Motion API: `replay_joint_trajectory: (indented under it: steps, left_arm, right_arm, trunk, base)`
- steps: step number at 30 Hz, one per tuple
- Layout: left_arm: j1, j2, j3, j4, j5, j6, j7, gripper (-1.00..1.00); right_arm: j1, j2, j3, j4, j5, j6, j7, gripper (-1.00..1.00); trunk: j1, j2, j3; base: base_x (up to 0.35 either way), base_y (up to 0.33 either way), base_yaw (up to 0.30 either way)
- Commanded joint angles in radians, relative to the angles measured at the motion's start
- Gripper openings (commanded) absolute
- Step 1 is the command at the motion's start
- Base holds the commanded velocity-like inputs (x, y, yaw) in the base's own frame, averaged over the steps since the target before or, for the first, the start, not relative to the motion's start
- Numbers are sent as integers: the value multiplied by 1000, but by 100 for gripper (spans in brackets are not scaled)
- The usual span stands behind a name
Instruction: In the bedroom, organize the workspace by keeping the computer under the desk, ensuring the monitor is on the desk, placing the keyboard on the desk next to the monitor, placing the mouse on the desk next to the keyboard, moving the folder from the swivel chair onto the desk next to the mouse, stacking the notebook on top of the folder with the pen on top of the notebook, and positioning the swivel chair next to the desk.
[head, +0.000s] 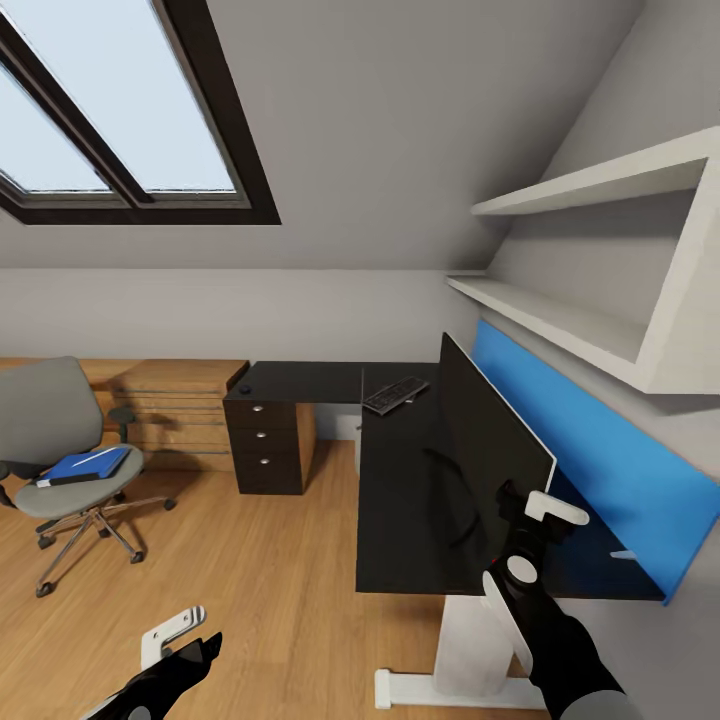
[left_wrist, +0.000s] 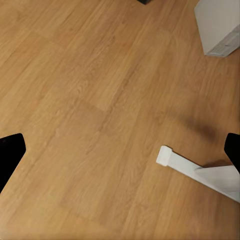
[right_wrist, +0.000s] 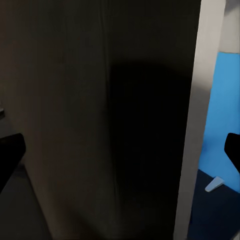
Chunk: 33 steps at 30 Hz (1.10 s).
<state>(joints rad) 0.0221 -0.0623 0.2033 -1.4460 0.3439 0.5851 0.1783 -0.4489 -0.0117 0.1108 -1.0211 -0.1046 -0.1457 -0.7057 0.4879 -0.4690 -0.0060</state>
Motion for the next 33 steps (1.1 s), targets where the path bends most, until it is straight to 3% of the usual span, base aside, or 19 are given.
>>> replay_joint_trajectory:
  steps: [1,10,14,25,26,33]
  left_arm:
    - [0,-1,1,-2,11,4,7,100]
    - [0,-1,2,-1,11,4,7,100]
    - [0,0,2,-1,12,4,7,100]
    - [0,-1,2,-1,12,4,7,100]
    - [0,-1,2,-1,11,4,8,100]
    - [0,-1,2,-1,11,4,8,100]
  right_arm:
    - [-1,-1,4,0,-10,-9,-5,100]
    - [-1,-2,4,1,-10,-10,-3,100]
    - [-1,-2,4,1,-9,-11,58,100]
    - [-1,-3,4,0,-10,-11,70,100]
    - [-1,-4,4,0,-9,-11,151,100]
    - [0,-29,2,1,-18,-10,285,100]
  trunk:
    - [0,-1,-1]
    - [0,-1,-1]
    - [0,-1,-1]
    - [0,-1,-1]
    - [0,-1,-1]
    - [0,-1,-1]
  base:
    - [0,-4,0]
    - [0,-1,0]
    - [0,0,0]
    - [0,0,0]
    - [0,0,0]
    - [0,0,0]
